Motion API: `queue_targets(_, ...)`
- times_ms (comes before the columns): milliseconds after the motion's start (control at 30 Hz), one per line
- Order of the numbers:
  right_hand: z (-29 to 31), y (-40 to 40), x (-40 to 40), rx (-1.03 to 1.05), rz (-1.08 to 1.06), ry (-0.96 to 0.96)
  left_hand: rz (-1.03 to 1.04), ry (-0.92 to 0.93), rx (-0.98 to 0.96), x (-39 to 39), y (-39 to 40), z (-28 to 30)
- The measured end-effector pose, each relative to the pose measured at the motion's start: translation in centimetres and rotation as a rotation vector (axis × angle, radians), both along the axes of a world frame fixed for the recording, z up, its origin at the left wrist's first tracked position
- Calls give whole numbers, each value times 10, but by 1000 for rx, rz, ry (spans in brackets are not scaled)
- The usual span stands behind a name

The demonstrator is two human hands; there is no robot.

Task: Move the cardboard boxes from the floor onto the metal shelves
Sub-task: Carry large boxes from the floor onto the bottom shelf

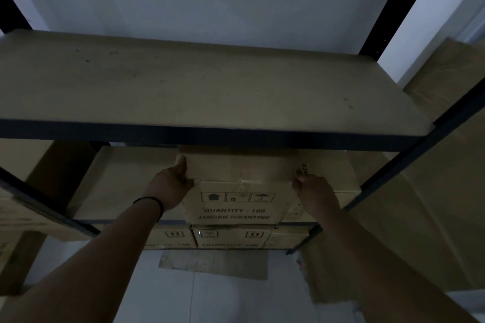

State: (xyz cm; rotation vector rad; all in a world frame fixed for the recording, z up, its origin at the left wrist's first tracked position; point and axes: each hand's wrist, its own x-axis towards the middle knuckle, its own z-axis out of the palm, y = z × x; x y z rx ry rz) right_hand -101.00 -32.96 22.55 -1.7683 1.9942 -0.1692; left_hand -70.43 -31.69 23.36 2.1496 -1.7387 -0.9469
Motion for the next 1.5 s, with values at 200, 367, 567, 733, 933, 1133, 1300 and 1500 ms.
queue_targets(200, 0, -3, 0, 27, -31, -7, 7, -19, -15, -1, -1, 1)
queue_targets(367, -2, 12, 5, 131, -53, -66, 67, 4, -69, 2, 7, -5)
queue_targets(567, 3, 55, 14, 93, -144, 1, 71, -25, -201, 18, 40, -11)
queue_targets(733, 15, 91, 31, 123, -170, 39, -57, -104, -202, 32, 72, -6)
queue_targets(933, 34, 130, 62, 47, -164, 73, -98, -127, -244, 49, 100, 10)
queue_targets(1133, 53, 167, 85, -60, -111, 35, -75, -101, -312, 52, 133, 36)
queue_targets(1300, 68, 206, 100, -124, -30, 24, 1, -71, -360, 63, 187, 47)
queue_targets(1500, 67, 275, 132, -141, 77, 49, 122, -76, -384, 87, 290, 55)
